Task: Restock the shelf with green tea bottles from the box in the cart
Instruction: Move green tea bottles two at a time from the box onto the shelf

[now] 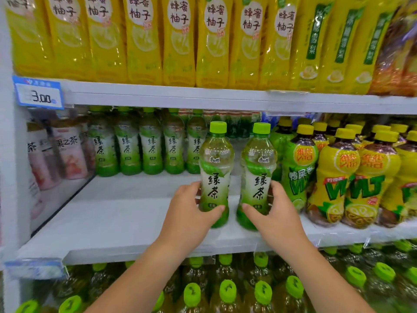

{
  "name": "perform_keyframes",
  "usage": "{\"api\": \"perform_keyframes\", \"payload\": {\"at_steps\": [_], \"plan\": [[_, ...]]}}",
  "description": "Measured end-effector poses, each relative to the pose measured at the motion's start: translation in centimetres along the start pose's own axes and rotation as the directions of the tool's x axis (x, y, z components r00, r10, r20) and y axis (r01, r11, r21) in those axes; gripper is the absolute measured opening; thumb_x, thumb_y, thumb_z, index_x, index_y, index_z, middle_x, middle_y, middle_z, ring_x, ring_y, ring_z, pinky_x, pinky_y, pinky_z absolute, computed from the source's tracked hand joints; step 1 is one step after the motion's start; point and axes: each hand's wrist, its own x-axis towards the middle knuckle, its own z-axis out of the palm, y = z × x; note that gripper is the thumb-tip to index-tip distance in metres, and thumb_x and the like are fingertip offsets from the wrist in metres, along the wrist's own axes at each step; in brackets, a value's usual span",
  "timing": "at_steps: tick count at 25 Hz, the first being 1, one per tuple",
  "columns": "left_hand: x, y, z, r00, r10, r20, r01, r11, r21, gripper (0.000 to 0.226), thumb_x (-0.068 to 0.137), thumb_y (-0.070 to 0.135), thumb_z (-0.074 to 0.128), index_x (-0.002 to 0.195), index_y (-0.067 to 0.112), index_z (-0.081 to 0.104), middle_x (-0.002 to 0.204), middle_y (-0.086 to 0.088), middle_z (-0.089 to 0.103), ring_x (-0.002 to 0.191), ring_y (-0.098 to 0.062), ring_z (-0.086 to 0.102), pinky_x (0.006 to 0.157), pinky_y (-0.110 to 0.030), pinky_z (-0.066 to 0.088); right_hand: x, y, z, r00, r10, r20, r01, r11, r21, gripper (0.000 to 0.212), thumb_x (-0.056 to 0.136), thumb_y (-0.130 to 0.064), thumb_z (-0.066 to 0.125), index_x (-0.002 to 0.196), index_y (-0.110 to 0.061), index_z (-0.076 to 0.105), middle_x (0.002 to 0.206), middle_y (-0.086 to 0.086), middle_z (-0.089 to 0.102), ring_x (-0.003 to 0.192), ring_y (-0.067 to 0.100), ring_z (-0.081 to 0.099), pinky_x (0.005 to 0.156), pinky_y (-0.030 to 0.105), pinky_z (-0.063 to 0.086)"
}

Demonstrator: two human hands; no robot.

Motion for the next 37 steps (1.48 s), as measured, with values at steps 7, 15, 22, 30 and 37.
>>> {"api": "perform_keyframes", "payload": {"at_steps": [7,15,22,30,37], "plan": [[2.7,-0.7,1.4,0.999,0.021,-0.043,-0.016,0.994,0.112,0.040,0.079,0.037,0.081,0.112,0.032,0.060,0.104,0.012,0.055,0.092,0.001,0.055,0.074,-0.012,0.044,2.8,0.0,1.5,0.999,0.052,-0.003,-0.052,0.999,-0.010,0.052,0.081,-0.025,0.081,0.115,-0.032,0.042,0.095,-0.027,0.053,0.083,-0.006,0.053,0.074,0.020,0.044],[9.4,-2.3,4.2,0.987,-0.109,-0.121,0.116,0.992,0.050,0.044,0.073,0.027,0.087,0.107,0.016,0.061,0.102,0.002,0.068,0.094,-0.016,0.067,0.078,-0.030,0.057,9.8,1.3,5.9,0.979,0.174,-0.107,-0.178,0.983,-0.037,0.047,0.079,-0.016,0.079,0.117,-0.015,0.051,0.109,0.004,0.057,0.099,0.024,0.058,0.086,0.034,0.048],[12.9,-3.5,7.4,0.983,-0.100,-0.153,0.113,0.990,0.082,0.041,0.083,0.026,0.079,0.116,0.012,0.058,0.114,-0.007,0.062,0.106,-0.025,0.062,0.091,-0.038,0.053,14.6,3.4,8.0,0.956,0.250,-0.155,-0.256,0.966,-0.023,0.042,0.081,-0.016,0.075,0.116,-0.018,0.051,0.114,0.005,0.061,0.108,0.027,0.059,0.092,0.038,0.050],[17.1,-2.6,8.9,0.979,-0.169,-0.114,0.198,0.920,0.338,0.042,0.090,0.033,0.073,0.119,0.009,0.056,0.115,-0.010,0.066,0.110,-0.029,0.064,0.086,-0.037,0.053,17.8,5.3,8.4,0.956,0.238,-0.174,-0.253,0.965,-0.073,0.030,0.088,-0.013,0.069,0.115,-0.013,0.056,0.111,0.007,0.067,0.106,0.028,0.062,0.080,0.025,0.041],[18.4,-3.2,9.3,0.994,-0.024,-0.105,0.079,0.829,0.554,0.043,0.098,0.042,0.060,0.125,0.011,0.052,0.119,-0.007,0.066,0.111,-0.026,0.064,0.084,-0.035,0.052,19.5,6.2,8.7,0.974,0.181,-0.136,-0.195,0.976,-0.099,0.026,0.089,-0.015,0.068,0.112,-0.010,0.057,0.104,0.007,0.064,0.102,0.027,0.060,0.074,0.025,0.037]]}}
